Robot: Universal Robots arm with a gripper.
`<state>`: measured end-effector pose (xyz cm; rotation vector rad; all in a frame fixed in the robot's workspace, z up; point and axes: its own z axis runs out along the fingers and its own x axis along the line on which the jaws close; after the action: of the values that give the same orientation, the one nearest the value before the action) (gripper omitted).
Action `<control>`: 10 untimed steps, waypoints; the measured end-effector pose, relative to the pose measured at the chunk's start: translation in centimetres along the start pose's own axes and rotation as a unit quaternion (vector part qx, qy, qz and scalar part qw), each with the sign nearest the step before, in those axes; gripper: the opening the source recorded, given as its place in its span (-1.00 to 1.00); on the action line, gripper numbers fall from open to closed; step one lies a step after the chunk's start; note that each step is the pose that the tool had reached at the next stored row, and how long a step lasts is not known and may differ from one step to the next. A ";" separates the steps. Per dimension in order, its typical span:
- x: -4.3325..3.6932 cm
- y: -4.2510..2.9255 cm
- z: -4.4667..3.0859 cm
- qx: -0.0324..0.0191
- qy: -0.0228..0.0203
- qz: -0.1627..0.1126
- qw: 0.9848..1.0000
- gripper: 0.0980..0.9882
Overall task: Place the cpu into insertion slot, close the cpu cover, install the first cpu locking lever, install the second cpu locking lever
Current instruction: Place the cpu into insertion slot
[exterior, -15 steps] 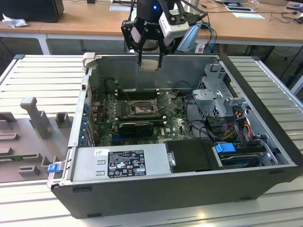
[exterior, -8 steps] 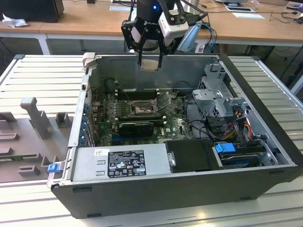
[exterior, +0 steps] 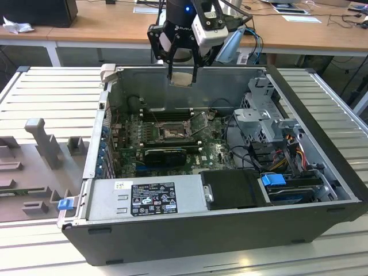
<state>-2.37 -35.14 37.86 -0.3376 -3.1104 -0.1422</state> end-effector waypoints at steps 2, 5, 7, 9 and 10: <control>0.00 0.00 0.01 0.000 -0.002 0.018 1.000 -0.03; 0.00 0.00 0.02 -0.001 -0.004 0.047 0.999 -0.03; 0.00 -0.01 0.04 -0.001 -0.006 0.066 0.998 -0.03; 0.00 -0.01 0.10 -0.002 -0.007 0.081 0.997 -0.03; 0.00 -0.01 0.14 -0.002 -0.008 0.086 0.996 -0.03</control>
<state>-2.37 -35.14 37.71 -0.6077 -3.0772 -0.1434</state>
